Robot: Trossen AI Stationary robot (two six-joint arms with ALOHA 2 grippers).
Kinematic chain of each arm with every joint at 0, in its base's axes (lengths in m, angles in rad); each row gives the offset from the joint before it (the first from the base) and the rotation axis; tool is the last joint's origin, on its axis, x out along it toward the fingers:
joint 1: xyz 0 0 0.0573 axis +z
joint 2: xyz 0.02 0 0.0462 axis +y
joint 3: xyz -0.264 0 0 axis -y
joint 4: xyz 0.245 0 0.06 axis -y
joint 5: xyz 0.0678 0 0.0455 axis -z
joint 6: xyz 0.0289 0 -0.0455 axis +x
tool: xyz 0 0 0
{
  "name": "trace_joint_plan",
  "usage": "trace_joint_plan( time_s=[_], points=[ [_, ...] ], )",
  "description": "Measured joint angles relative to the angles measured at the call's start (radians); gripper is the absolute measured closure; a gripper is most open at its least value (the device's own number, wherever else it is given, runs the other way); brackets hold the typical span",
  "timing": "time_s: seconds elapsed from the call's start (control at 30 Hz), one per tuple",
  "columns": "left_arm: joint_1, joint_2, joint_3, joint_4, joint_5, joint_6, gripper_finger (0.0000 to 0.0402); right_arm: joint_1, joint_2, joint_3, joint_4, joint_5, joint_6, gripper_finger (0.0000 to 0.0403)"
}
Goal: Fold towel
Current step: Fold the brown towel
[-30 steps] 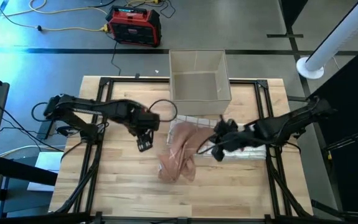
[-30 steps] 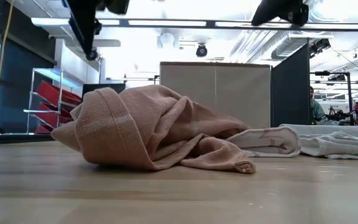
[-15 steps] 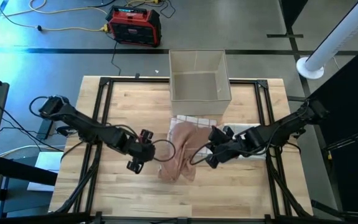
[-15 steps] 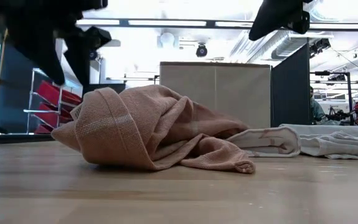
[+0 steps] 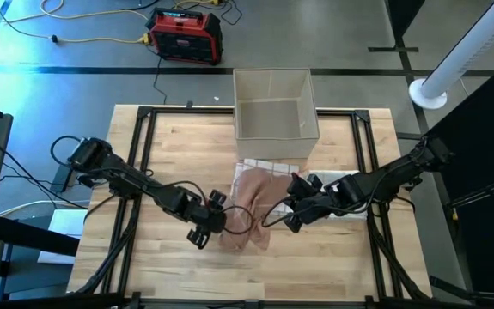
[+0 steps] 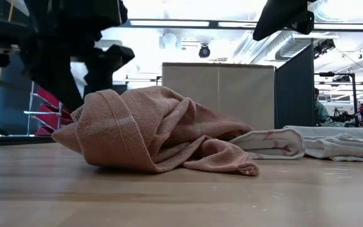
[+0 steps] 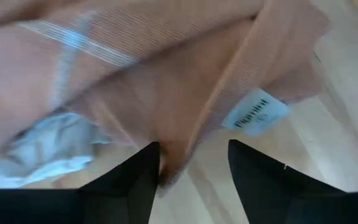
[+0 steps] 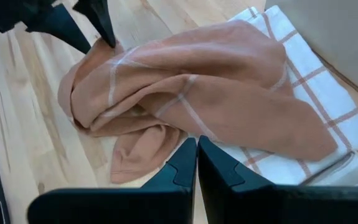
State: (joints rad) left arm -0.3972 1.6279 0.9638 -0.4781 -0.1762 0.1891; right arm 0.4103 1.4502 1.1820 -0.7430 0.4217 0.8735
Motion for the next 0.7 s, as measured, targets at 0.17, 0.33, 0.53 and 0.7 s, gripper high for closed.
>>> trace_joint_plan(
  time_s=[0.17,0.33,0.53,0.7],
  points=[
    [0.028,0.011,0.002,0.006,0.025,-0.109,0.0333,0.0,0.0,0.0,0.0,0.016,-0.003,0.0403],
    [0.059,-0.043,0.094,-0.164,0.059,-0.228,0.0392,0.0,0.0,0.0,-0.001,0.026,-0.04,0.0403],
    [0.089,-0.165,0.454,-0.443,0.046,-0.267,0.0399,0.0,0.0,0.0,-0.027,0.058,-0.058,0.0403],
    [0.141,-0.196,0.882,-0.497,-0.095,-0.343,0.04,-0.003,-0.001,0.0,-0.035,0.107,-0.113,0.0403]
  ],
)
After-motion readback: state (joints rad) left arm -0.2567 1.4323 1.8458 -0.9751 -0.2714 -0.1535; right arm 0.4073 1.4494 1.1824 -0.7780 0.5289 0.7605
